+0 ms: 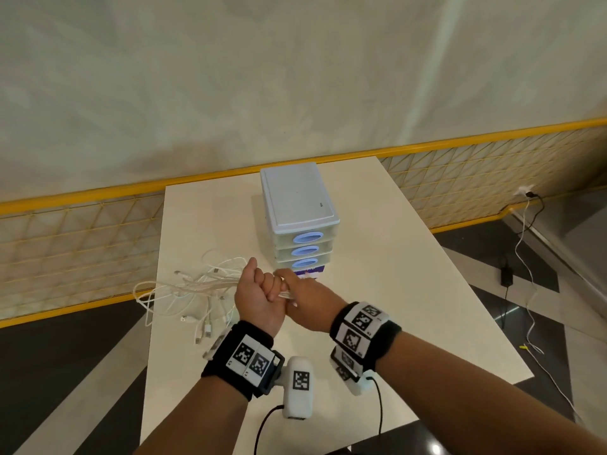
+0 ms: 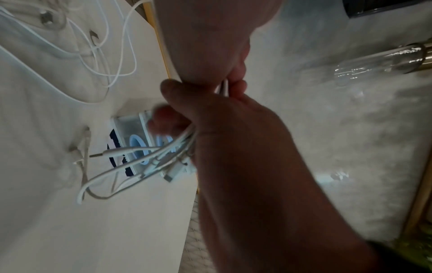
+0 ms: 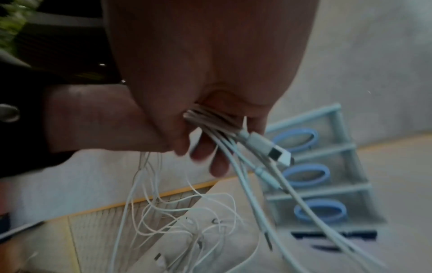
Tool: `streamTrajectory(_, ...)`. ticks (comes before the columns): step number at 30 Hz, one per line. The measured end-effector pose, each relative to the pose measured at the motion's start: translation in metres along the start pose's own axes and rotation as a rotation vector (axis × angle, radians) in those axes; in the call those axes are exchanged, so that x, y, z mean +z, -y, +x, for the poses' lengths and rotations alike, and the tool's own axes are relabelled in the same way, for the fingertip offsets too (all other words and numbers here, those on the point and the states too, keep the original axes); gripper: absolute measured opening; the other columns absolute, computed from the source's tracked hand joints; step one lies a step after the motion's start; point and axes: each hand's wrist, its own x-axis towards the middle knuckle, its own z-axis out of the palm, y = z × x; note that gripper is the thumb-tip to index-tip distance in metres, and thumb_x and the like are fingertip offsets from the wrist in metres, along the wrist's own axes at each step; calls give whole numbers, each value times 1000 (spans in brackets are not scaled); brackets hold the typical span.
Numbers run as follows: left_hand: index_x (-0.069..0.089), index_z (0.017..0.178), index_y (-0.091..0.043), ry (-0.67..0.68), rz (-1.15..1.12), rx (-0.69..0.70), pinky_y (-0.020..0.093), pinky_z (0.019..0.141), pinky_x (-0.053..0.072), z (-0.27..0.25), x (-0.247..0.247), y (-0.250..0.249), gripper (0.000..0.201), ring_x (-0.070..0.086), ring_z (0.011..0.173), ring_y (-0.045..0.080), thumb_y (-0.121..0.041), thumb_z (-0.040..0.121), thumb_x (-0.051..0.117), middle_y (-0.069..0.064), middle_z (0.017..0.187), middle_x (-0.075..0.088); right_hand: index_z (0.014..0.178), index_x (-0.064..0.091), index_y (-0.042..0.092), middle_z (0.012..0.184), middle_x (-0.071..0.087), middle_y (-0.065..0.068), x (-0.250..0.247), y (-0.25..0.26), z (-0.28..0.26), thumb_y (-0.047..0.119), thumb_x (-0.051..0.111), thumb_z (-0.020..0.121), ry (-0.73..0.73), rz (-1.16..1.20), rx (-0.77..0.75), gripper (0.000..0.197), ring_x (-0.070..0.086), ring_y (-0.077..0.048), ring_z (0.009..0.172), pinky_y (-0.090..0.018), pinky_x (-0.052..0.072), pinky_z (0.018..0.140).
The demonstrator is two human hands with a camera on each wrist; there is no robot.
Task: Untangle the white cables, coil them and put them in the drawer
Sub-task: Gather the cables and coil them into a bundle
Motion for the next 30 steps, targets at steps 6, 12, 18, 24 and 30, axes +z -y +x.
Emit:
streamTrajectory(6, 25, 44, -21, -13, 21, -87, 27, 55, 35, 0, -7, -15, 56, 21, 34, 13, -24, 95, 48, -5, 38, 18, 107, 44, 10, 95, 65, -19, 1, -15, -6, 36, 44, 93, -119, -221, 150, 29, 61, -38, 84, -34, 38, 63)
streamTrajectory(12, 22, 40, -23, -107, 41, 17, 25, 46, 23, 12, -24, -49, 58, 14, 33, 13, -24, 95, 40, -6, 37, 13, 102, 44, 14, 90, 65, -17, -24, -66, -34, 46, 34, 96, -103, -377, 337, 34, 61, -37, 79, -33, 35, 61)
streamTrajectory(18, 21, 41, -23, -133, -3, 28, 20, 39, 20, 12, -18, -24, 57, 14, 33, 13, -23, 94, 40, -6, 37, 13, 101, 47, 15, 91, 65, -14, -31, -80, -36, 37, 47, 91, -80, -325, 363, 24, 61, -36, 82, -32, 38, 63)
streamTrajectory(24, 22, 40, -24, -112, -13, 37, 24, 43, 21, 9, -12, -10, 57, 9, 38, 15, -23, 94, 39, -7, 36, 14, 146, 8, 29, 151, 23, -2, -30, -68, -45, 65, 60, 69, -72, -431, 234, 100, 16, -23, 142, -52, 0, 116)
streamTrajectory(30, 22, 43, -23, -64, 3, 19, 26, 44, 25, 0, 1, 6, 55, 14, 35, 13, -21, 95, 40, -6, 37, 15, 146, 12, 15, 151, 28, -7, 0, -19, -24, 36, 54, 87, -33, -404, 61, 76, 19, -23, 142, -46, 2, 119)
